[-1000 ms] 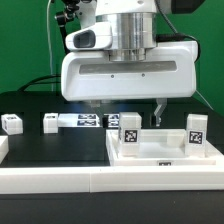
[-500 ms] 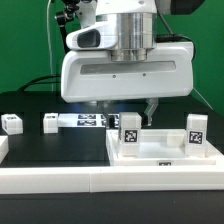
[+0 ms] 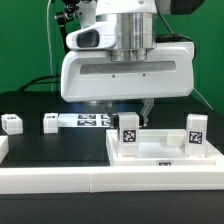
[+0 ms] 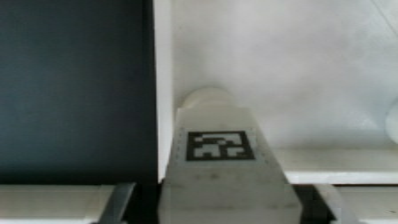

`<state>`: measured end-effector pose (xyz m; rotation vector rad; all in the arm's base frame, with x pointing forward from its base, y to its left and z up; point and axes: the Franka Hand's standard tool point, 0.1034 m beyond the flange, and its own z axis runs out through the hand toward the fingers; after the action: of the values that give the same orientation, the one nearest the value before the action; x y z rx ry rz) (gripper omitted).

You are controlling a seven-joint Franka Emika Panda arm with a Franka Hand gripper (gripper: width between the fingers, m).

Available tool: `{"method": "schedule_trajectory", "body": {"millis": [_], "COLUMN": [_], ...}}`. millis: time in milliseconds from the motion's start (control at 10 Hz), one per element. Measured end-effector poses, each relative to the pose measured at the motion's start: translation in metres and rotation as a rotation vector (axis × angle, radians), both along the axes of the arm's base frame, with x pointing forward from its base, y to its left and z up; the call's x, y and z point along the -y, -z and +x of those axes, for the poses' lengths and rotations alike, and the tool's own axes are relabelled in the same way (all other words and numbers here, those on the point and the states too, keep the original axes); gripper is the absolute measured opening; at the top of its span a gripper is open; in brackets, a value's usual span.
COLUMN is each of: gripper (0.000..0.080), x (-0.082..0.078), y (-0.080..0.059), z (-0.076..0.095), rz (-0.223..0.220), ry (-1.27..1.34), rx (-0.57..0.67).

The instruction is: Assemble square table

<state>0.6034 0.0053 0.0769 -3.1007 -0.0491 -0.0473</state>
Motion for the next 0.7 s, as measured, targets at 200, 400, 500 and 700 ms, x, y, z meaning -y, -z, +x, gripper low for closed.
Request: {"method": "schedule_trajectory", "body": {"millis": [200,400,500,700], "gripper": [0.0288,0.0288,0.0288,0.0290], "x": [-0.0002,0.0001,0.0000,-0.0001], "y": [0.0002,0.0003,0.0005,0.0011], "z": [-0.0002,-0.0015,-0.0014,-0.0016], "rz": [0.009,0.018,0.023,0.035], "ry": [0.172,0.356,0.461,0.672], "rx": [-0.007,-0.013,-0.016,-0.010]}}
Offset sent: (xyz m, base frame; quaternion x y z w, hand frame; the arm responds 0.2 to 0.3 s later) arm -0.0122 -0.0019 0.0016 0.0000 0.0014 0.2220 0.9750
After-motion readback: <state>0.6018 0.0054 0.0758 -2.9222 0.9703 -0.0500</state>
